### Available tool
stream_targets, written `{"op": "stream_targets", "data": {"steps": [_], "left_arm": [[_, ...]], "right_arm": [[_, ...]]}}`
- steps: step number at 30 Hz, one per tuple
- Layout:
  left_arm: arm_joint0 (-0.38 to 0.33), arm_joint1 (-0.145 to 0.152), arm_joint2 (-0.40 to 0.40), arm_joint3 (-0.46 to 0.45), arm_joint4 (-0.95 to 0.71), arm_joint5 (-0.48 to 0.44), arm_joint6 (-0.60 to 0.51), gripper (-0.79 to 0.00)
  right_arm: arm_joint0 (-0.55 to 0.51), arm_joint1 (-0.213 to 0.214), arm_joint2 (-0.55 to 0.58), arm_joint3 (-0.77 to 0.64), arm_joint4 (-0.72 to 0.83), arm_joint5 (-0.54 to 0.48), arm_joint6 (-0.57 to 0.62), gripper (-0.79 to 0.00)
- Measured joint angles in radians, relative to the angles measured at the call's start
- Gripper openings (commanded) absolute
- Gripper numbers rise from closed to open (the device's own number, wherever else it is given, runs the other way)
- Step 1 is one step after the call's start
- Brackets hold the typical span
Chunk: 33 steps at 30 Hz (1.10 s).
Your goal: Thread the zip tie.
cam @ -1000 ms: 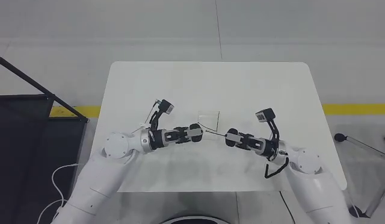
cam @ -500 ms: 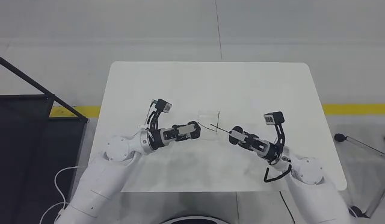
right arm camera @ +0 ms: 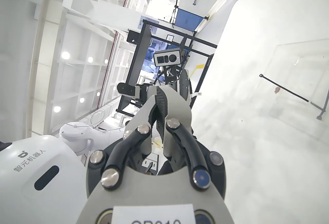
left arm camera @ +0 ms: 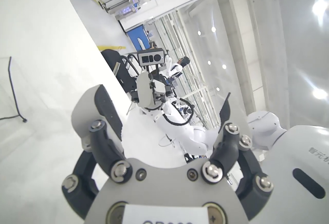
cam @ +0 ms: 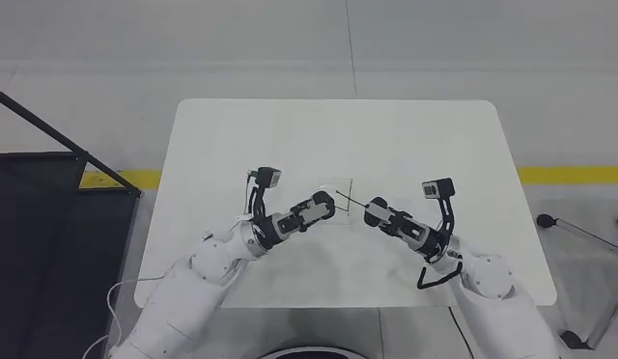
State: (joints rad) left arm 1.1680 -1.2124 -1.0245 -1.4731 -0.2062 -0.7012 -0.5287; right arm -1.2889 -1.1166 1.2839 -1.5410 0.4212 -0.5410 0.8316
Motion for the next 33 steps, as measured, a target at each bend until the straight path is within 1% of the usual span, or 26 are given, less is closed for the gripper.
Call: {"op": "stream_targets", "data": {"steps": [4, 5, 6, 7, 8, 10, 11, 14, 16, 18, 21, 25, 27, 33], "left_arm": [[-0.011, -0.028, 0.057, 0.031, 0.115, -0.042, 0.168, -0.006], [-0.014, -0.037, 0.072, 0.042, 0.150, -0.050, 0.219, -0.034], [-0.017, -0.043, 0.082, 0.050, 0.175, -0.054, 0.256, -0.071], [-0.020, -0.049, 0.090, 0.059, 0.200, -0.057, 0.294, -0.132], [-0.023, -0.057, 0.099, 0.069, 0.236, -0.060, 0.345, -0.154], [-0.026, -0.068, 0.115, 0.081, 0.284, -0.066, 0.412, -0.222], [-0.028, -0.075, 0.125, 0.089, 0.308, -0.070, 0.447, -0.271], [-0.034, -0.089, 0.141, 0.109, 0.368, -0.075, 0.518, -0.397], [-0.034, -0.096, 0.150, 0.118, 0.397, -0.078, 0.552, -0.416], [-0.036, -0.104, 0.156, 0.129, 0.426, -0.081, 0.585, -0.459], [-0.036, -0.113, 0.161, 0.141, 0.464, -0.092, 0.625, -0.496], [-0.032, -0.123, 0.162, 0.151, 0.507, -0.096, 0.674, -0.523], [-0.029, -0.127, 0.160, 0.156, 0.523, -0.099, 0.697, -0.523], [-0.024, -0.137, 0.156, 0.167, 0.548, -0.108, 0.722, -0.539]], "right_arm": [[0.004, -0.001, -0.002, 0.007, 0.008, -0.003, -0.005, -0.785], [0.005, -0.002, -0.004, 0.009, 0.010, -0.004, -0.005, -0.785], [0.006, -0.002, -0.004, 0.011, 0.011, -0.004, -0.005, -0.785], [0.007, -0.002, -0.005, 0.012, 0.012, -0.004, -0.005, -0.785], [0.009, -0.002, -0.006, 0.014, 0.012, -0.004, -0.005, -0.785], [0.011, -0.003, -0.007, 0.017, 0.014, -0.004, -0.003, -0.785], [0.012, -0.003, -0.008, 0.019, 0.015, -0.005, -0.002, -0.785], [0.015, -0.004, -0.009, 0.025, 0.017, -0.006, 0.000, -0.785], [0.017, -0.004, -0.010, 0.028, 0.019, -0.006, 0.000, -0.785], [0.019, -0.004, -0.010, 0.030, 0.021, -0.006, -0.001, -0.785], [0.021, -0.005, -0.011, 0.035, 0.013, -0.005, -0.011, -0.785], [0.025, -0.006, -0.015, 0.038, 0.005, 0.003, -0.022, -0.785], [0.026, -0.007, -0.015, 0.039, 0.004, 0.004, -0.026, -0.785], [0.027, -0.008, -0.016, 0.042, 0.003, 0.010, -0.032, -0.785]]}}
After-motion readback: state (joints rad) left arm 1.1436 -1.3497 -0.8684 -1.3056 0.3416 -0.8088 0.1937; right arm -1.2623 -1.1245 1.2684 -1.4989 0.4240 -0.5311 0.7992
